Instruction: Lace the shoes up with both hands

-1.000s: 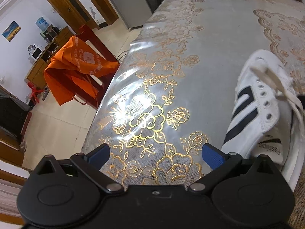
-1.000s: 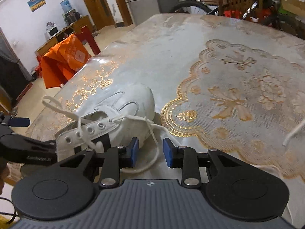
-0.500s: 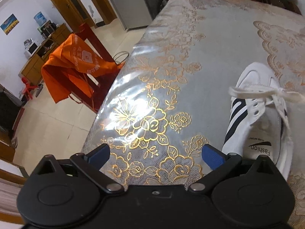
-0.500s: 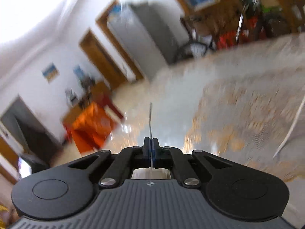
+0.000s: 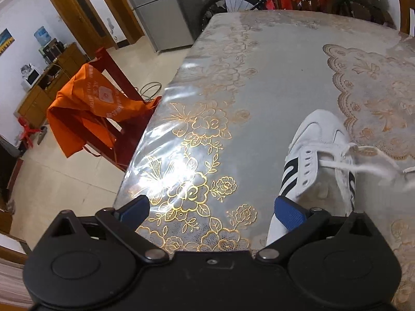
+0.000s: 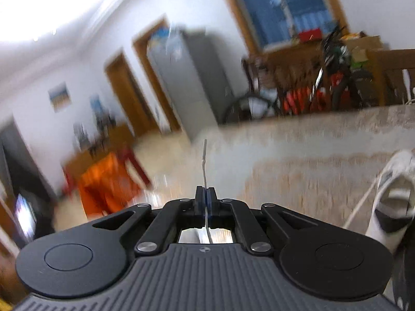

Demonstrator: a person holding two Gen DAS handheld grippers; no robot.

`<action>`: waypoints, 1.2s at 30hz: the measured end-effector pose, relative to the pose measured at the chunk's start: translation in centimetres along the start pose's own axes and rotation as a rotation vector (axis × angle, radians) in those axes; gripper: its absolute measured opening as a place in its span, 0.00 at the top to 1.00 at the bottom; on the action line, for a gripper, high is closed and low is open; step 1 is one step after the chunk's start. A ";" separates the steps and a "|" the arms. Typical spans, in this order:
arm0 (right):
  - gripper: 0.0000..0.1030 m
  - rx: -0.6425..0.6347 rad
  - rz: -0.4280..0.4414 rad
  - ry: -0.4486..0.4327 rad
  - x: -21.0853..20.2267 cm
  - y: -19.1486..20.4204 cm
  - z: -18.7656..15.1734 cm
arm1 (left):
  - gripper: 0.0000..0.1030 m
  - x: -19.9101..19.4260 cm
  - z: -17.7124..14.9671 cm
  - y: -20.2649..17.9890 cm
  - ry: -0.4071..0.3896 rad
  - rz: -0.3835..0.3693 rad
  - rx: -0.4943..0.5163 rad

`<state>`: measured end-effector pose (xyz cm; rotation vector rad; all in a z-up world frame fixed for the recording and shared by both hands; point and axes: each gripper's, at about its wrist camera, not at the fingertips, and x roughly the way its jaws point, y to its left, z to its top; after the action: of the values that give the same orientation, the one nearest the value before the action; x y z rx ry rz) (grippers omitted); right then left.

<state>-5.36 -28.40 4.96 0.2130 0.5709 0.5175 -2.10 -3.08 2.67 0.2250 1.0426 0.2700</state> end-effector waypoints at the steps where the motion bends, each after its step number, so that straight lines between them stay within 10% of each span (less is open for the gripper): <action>1: 0.99 -0.025 -0.006 0.040 0.7 0.6 -1.2 | 0.00 -0.1 0.2 -0.3 0.003 0.014 0.009; 6: 0.99 -0.092 0.065 0.150 2.0 2.7 -5.2 | 0.00 -0.3 0.5 -0.5 0.040 0.047 -0.003; 16: 0.99 -0.108 0.037 0.005 -0.3 1.9 -3.9 | 0.00 -0.7 -0.1 0.7 0.054 0.057 -0.075; 29: 0.99 0.027 -0.408 -0.351 -7.7 -4.2 2.9 | 0.00 -2.0 0.3 2.9 -0.088 -0.053 -0.059; 36: 0.99 -0.163 -0.270 -0.147 -3.6 1.2 2.3 | 0.00 -0.7 -0.1 2.6 -0.144 -0.074 0.034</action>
<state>-7.07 -29.37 8.92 0.0170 0.4033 0.2820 -2.86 -0.89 3.99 0.2332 0.9112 0.1669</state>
